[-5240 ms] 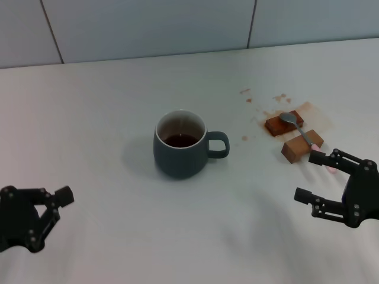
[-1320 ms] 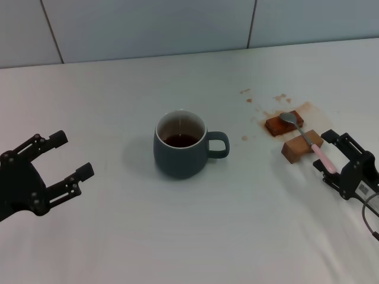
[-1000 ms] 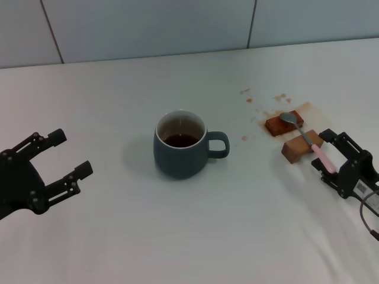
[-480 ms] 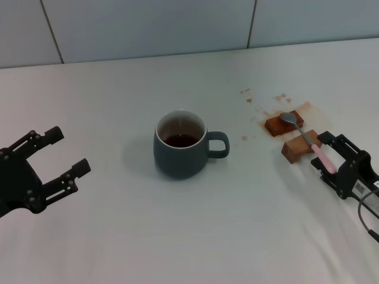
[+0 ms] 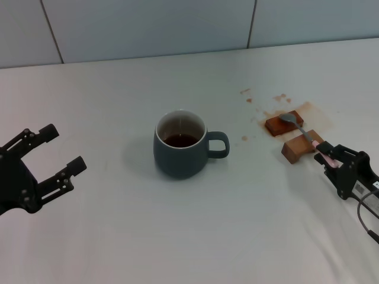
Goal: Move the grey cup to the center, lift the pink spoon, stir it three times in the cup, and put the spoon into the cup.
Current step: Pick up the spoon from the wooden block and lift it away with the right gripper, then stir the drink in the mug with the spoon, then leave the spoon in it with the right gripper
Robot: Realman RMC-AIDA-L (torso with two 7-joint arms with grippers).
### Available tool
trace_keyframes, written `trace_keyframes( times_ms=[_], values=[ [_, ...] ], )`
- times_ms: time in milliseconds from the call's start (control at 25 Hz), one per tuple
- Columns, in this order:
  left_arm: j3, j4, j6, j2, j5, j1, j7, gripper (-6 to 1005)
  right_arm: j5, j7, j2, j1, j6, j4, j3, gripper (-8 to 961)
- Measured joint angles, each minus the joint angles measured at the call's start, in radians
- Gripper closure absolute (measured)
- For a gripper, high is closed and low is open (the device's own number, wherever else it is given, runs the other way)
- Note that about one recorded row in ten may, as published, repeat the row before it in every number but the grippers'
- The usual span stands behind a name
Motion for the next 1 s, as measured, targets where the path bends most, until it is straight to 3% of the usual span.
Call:
trace_keyframes(
  times_ms=[240,400,440,480,560,640,720,880,1000],
  values=[
    [0.0,-0.014,0.009,-0.001,-0.013,0.006,0.0,189,0.009,-0.141,0.001,0.004,-0.016,0.0,0.03,712],
    [0.0,-0.022,0.011,-0.001,-0.015,0.009,0.002,189,0.033,-0.458,0.0,0.028,-0.106,-0.001,0.119,842],
    [0.0,-0.025,0.011,-0.001,-0.015,0.012,0.005,189,0.065,-0.674,-0.003,0.049,-0.203,-0.011,0.162,842],
    [0.001,-0.028,0.011,-0.001,-0.016,0.013,0.007,189,0.065,-0.674,-0.003,0.049,-0.203,-0.011,0.162,842],
    [0.007,-0.029,0.009,0.0,-0.013,0.015,0.009,189,0.101,-0.842,-0.015,0.076,-0.332,-0.047,0.178,842],
    [0.018,-0.029,0.003,0.0,-0.008,0.016,0.01,189,0.116,-0.925,-0.04,0.113,-0.472,-0.112,0.171,843],
    [0.041,-0.029,-0.007,0.0,-0.006,0.017,0.01,189,0.116,-0.923,-0.082,0.159,-0.606,-0.198,0.122,843],
    [0.096,-0.029,-0.038,0.002,-0.005,0.017,0.01,189,0.122,-0.684,-0.17,0.269,-0.731,-0.424,-0.08,843],
    [0.151,-0.028,-0.074,0.002,-0.005,0.016,0.009,189,0.124,-0.428,-0.191,0.339,-0.776,-0.644,-0.235,843]
  ],
)
